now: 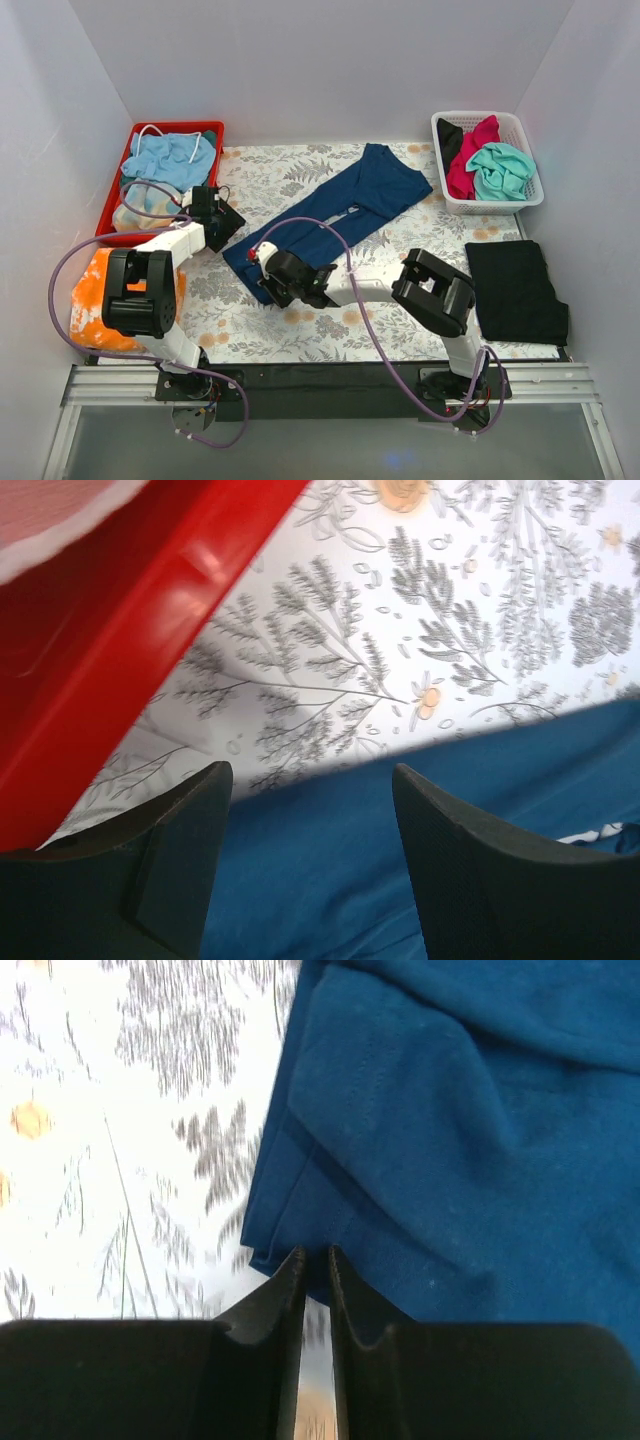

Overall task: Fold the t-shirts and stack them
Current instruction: Rotate the tshirt 90 degrees

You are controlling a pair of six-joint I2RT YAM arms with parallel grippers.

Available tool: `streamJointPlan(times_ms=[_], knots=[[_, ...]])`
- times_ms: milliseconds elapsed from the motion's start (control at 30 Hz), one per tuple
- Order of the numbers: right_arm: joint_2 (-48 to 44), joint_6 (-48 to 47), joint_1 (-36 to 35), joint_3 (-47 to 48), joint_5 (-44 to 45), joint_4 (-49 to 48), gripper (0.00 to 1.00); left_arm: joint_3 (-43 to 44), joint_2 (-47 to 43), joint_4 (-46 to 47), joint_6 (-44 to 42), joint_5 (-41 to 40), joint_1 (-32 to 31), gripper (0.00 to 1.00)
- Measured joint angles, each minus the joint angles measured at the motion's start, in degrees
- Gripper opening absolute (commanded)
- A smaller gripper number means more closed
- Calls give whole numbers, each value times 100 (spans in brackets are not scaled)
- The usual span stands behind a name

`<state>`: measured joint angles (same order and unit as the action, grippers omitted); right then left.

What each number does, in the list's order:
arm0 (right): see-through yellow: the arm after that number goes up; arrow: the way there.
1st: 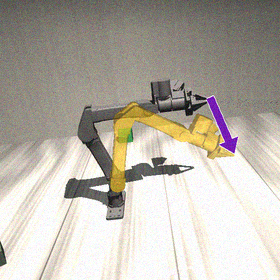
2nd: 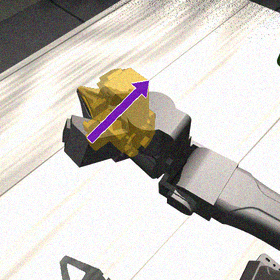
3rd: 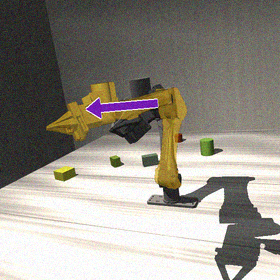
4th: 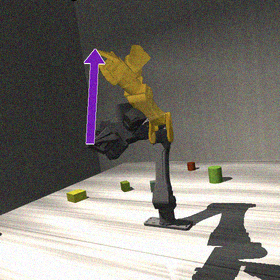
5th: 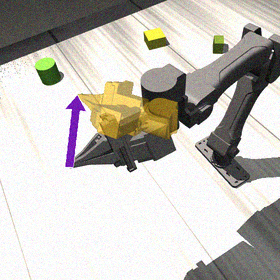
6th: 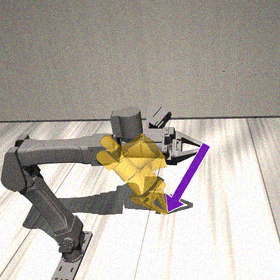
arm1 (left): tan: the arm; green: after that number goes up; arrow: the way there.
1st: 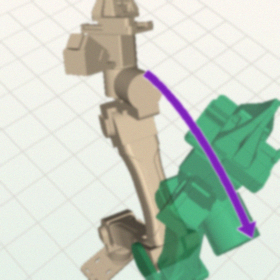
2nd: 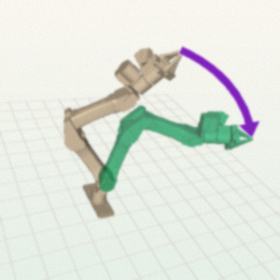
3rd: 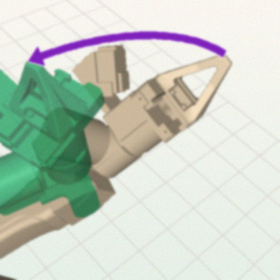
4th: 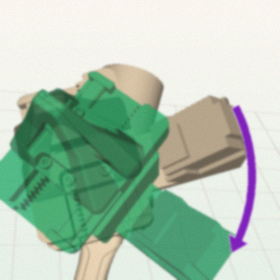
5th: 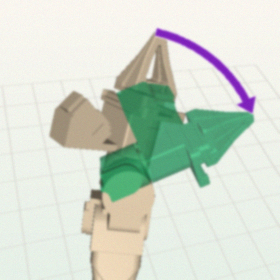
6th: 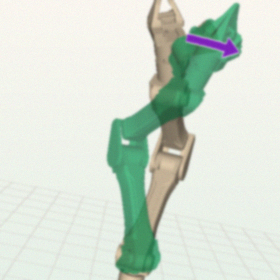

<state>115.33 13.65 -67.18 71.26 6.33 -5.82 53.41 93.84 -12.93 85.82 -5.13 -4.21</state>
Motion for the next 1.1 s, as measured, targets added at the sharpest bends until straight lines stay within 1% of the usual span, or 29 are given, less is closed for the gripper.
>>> streamJointPlan(times_ms=[133,333,467,567,667,767,867,967,1100], knots=[[-463,236,-94,-702,57,-192,17,-11,85,321,-13,31,-15,64],[-920,551,-238,-1399,216,-439,13,-125,190,713,-9,190,-52,63],[-1215,756,-271,-1740,361,-385,12,-199,186,828,-35,236,-74,63],[-1735,1012,-275,-2275,483,-197,11,-199,186,839,-46,260,-74,63],[-2439,1325,-286,-2920,588,116,11,-197,197,841,-61,313,-87,63],[-3307,1690,-308,-3552,678,640,11,-136,273,824,-101,352,-146,63],[-4192,2096,-404,-4054,732,1318,11,105,568,776,-170,393,-348,63],[-5014,2437,-579,-4358,787,2127,12,472,817,765,-249,420,-763,63],[-6050,2874,-782,-4404,1106,2916,14,964,1104,796,-321,616,-1622,63]])
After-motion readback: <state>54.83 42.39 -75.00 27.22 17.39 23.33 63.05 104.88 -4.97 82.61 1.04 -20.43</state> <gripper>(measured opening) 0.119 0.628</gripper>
